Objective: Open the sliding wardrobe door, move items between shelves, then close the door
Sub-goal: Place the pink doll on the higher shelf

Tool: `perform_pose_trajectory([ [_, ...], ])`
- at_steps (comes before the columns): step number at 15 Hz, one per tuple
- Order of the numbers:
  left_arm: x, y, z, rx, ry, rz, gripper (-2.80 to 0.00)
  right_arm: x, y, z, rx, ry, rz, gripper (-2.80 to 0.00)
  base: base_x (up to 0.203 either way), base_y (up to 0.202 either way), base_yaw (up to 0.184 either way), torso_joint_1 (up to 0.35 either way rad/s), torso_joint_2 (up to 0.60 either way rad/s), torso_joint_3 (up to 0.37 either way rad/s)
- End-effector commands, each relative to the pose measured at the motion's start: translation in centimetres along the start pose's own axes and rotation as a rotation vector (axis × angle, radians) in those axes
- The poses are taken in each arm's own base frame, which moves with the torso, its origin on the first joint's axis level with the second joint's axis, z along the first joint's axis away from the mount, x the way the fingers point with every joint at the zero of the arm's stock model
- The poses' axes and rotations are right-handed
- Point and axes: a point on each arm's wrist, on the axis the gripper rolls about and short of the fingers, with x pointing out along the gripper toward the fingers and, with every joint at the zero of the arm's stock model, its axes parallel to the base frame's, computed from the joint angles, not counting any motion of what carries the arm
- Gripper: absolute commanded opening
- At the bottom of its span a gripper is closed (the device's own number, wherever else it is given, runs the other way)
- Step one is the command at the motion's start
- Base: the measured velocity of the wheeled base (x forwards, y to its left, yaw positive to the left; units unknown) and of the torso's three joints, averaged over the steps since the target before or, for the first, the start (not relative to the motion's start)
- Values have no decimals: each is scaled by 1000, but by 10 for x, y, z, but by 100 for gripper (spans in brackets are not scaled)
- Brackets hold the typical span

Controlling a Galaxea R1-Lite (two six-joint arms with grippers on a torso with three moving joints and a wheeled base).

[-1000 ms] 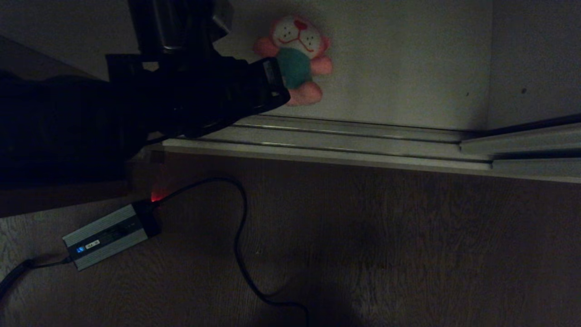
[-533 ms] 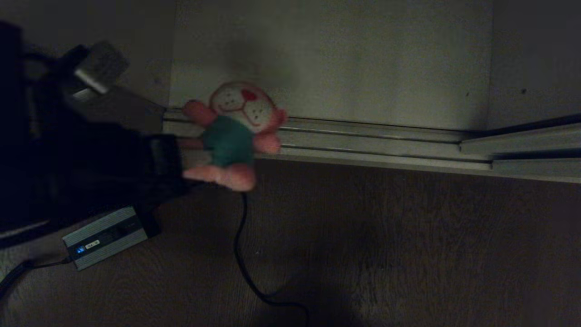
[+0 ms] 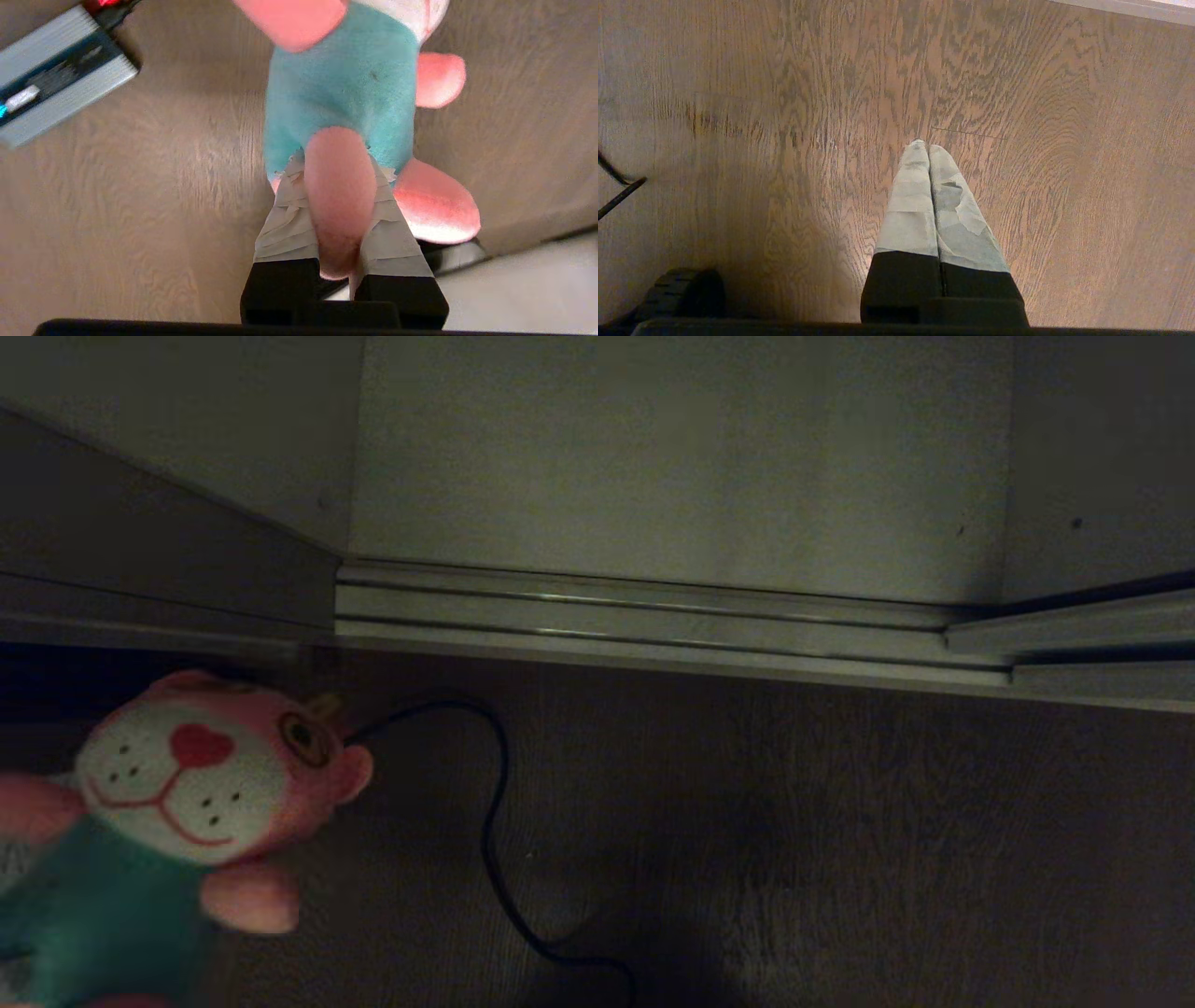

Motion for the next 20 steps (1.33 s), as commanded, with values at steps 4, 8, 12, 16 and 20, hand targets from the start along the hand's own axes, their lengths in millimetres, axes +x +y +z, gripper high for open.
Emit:
perform_pose_trajectory([
  [4,-63,-23,-72,84,-261,53,-280,0,0,-1,-1,1,1,-280,0,0,0,0,0,0],
  [8,-43,-15,-128,95,-229,190,-280,0,0,-1,-1,1,1,-280,0,0,0,0,0,0],
  [12,-13,0,-144,73,-194,351,-280,0,0,-1,-1,1,1,-280,0,0,0,0,0,0],
  [16,17,12,-143,121,-445,413,-280,0,0,-1,-1,1,1,-280,0,0,0,0,0,0],
  [20,38,20,-160,180,-488,387,-280,0,0,-1,-1,1,1,-280,0,0,0,0,0,0],
])
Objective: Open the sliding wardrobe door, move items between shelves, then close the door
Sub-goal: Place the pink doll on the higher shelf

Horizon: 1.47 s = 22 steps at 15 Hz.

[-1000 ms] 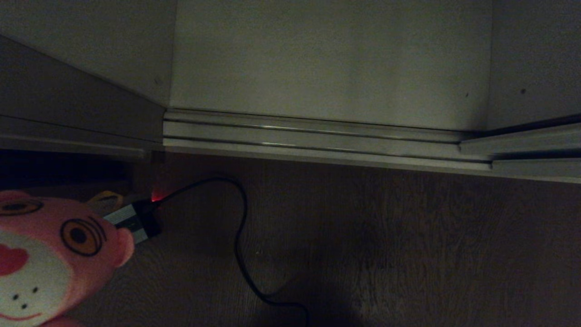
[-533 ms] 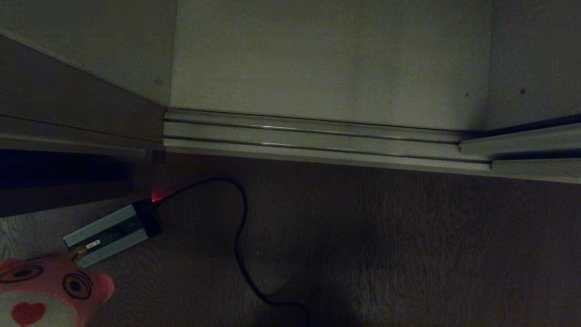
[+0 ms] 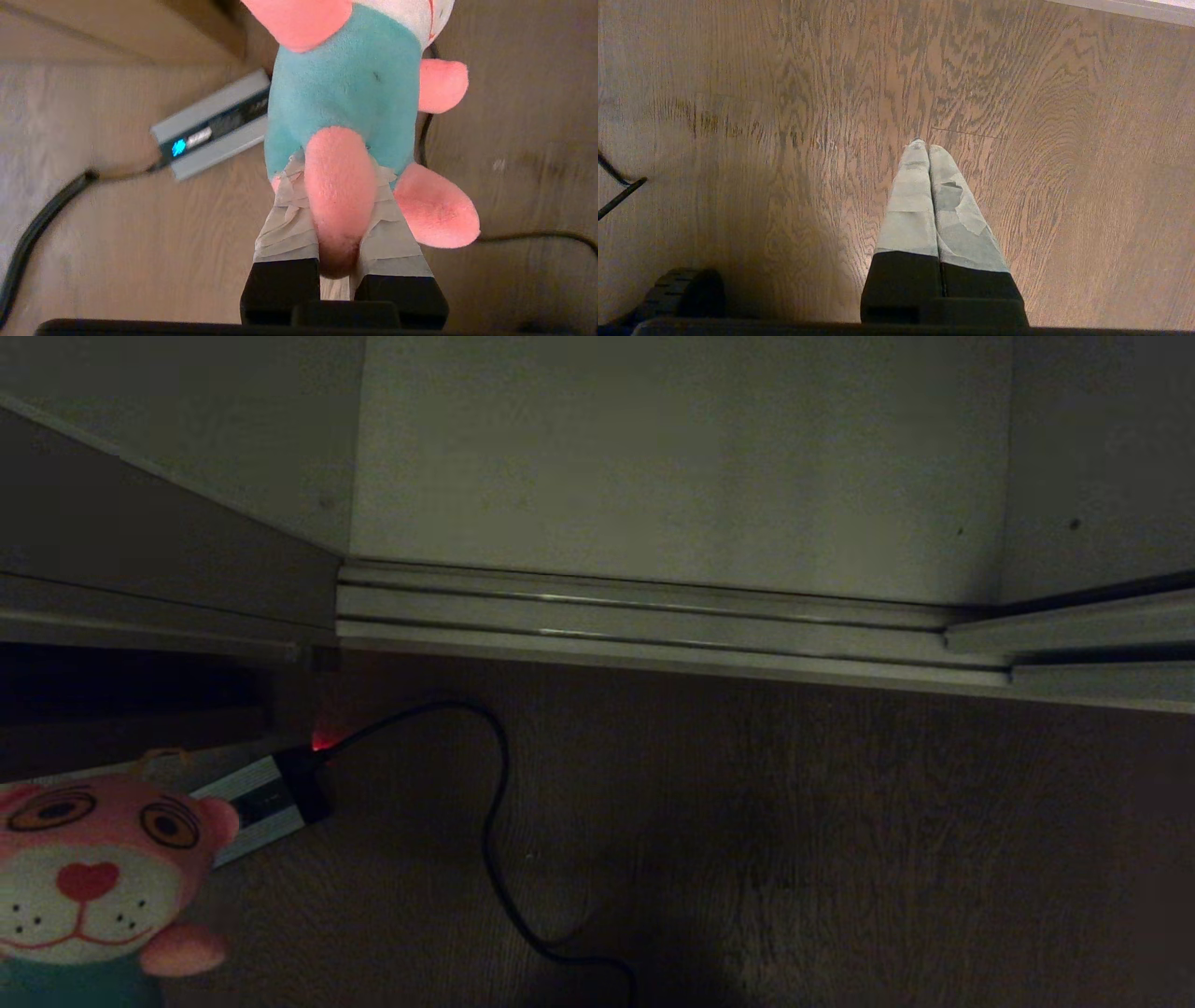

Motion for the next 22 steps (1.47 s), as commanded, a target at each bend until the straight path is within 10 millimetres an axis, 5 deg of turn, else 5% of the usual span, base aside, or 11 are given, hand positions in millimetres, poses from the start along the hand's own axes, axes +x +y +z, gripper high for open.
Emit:
perform_pose_trajectory([
  [1,3,-2,-9,-9,-10,-47,-280,0,0,-1,0,1,0,-280,0,0,0,0,0,0],
  [5,2,-3,-24,-1,134,-63,-280,0,0,-1,0,3,1,-280,0,0,0,0,0,0],
  [22,2,-3,-23,11,130,-80,-280,0,0,-1,0,2,1,-280,0,0,0,1,1,79],
])
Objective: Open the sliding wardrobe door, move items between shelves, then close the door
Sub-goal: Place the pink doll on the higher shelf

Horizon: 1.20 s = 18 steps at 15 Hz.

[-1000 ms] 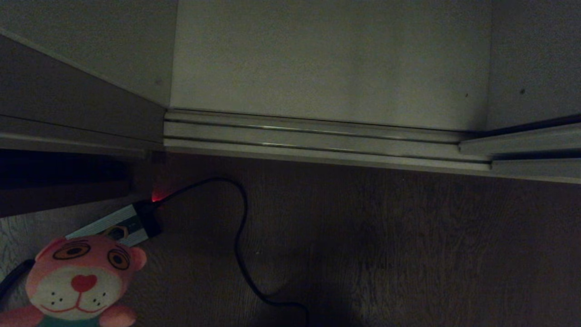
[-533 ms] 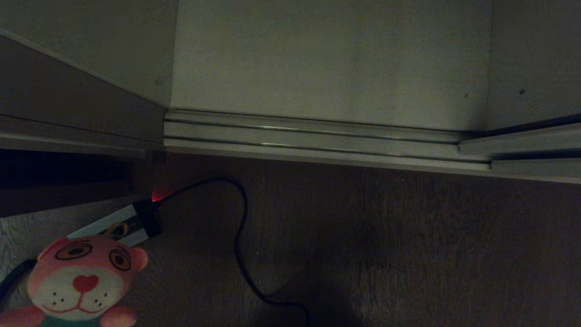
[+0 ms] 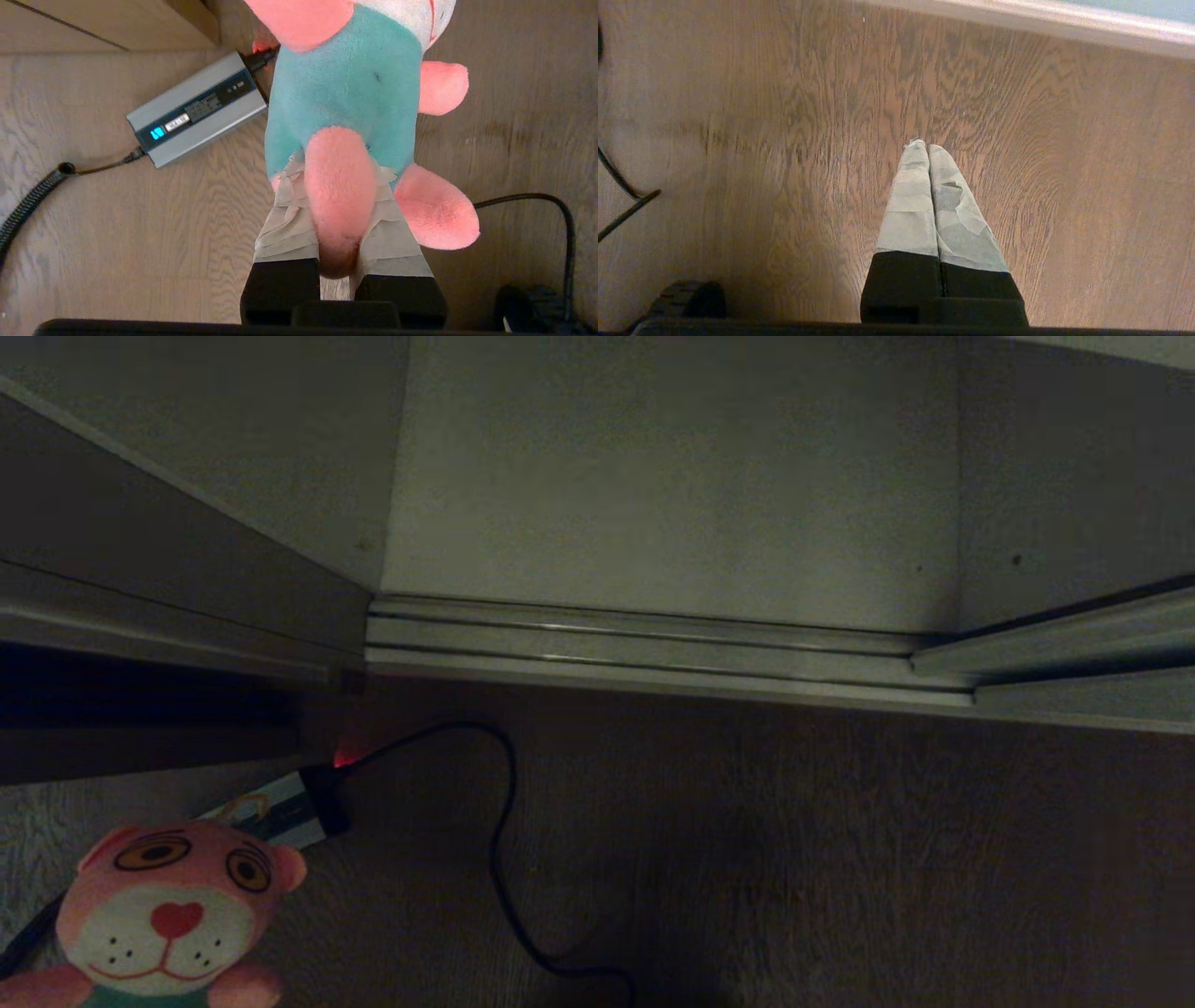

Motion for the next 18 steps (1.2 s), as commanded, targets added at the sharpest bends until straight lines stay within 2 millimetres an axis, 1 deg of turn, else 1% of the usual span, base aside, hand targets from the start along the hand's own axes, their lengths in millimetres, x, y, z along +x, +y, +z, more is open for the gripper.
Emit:
perform_pose_trajectory([
  [1,0,0,0,-1,1,-1,-280,0,0,-1,0,1,1,-280,0,0,0,2,1,196],
  [18,0,0,0,1,-1,-20,-280,0,0,-1,0,1,1,-280,0,0,0,2,1,203],
])
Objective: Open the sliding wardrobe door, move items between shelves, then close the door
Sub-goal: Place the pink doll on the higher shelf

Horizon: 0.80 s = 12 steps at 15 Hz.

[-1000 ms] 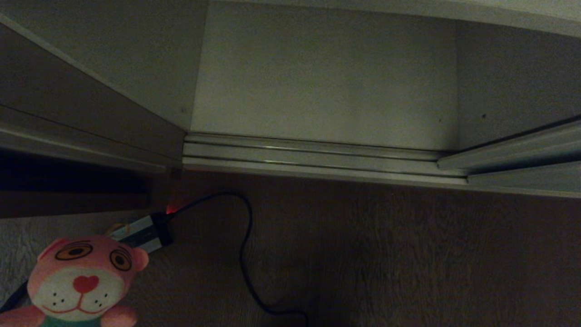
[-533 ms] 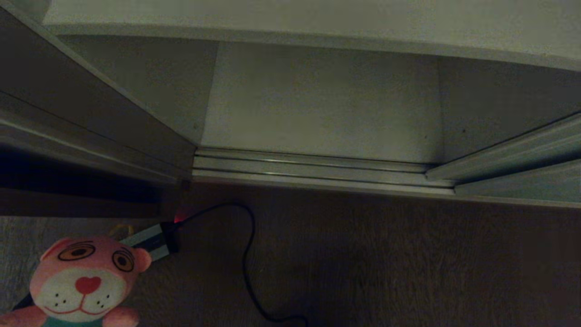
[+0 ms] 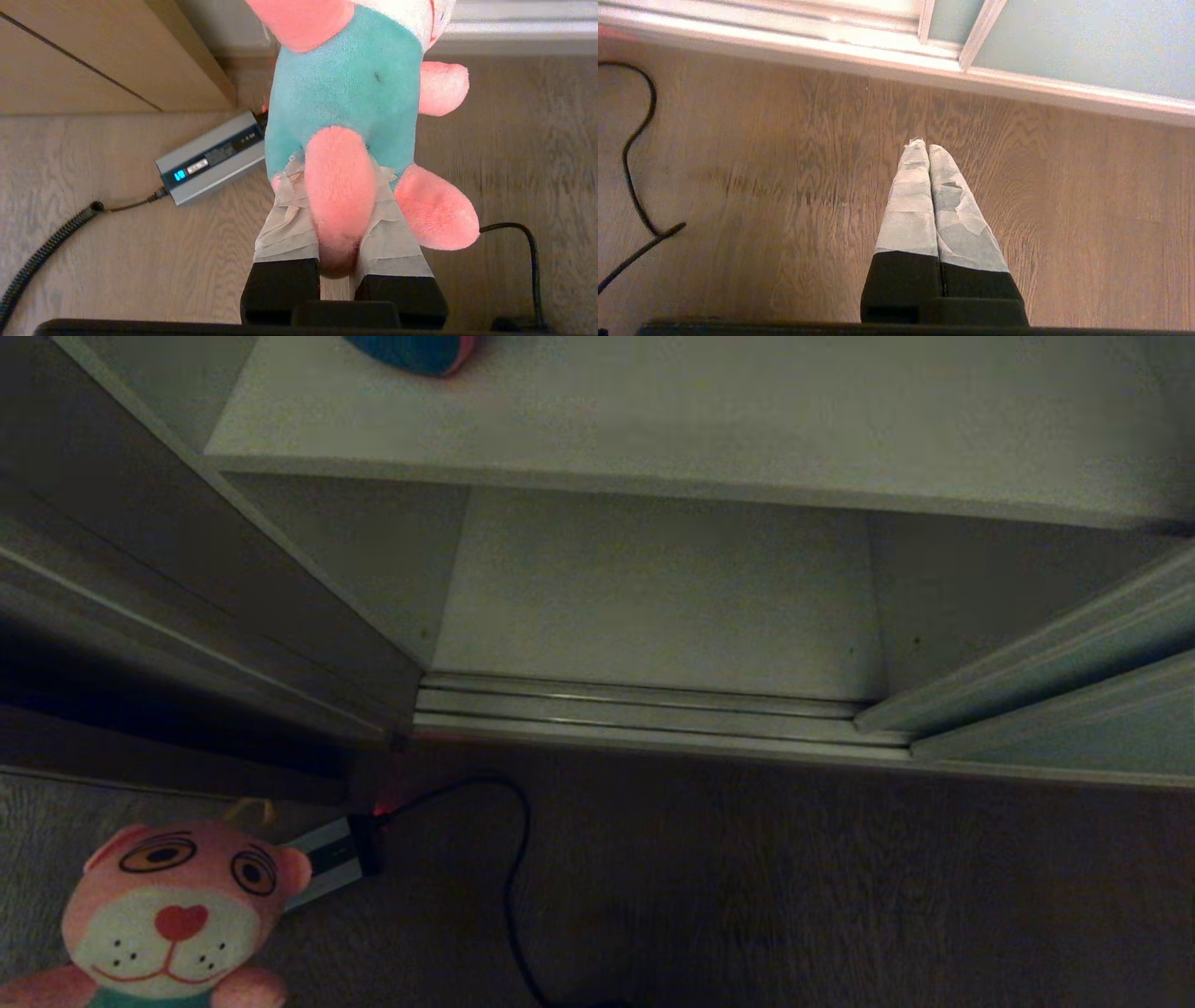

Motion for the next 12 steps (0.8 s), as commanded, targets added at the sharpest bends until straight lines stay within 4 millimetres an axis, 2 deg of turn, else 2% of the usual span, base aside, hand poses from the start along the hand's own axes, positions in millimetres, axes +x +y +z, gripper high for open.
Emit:
perform_pose_trajectory([
  [1,0,0,0,3,5,0,-280,0,0,-1,0,3,1,-280,0,0,0,2,3,205],
  [12,0,0,0,0,0,1,-280,0,0,-1,0,2,0,-280,0,0,0,1,1,202],
])
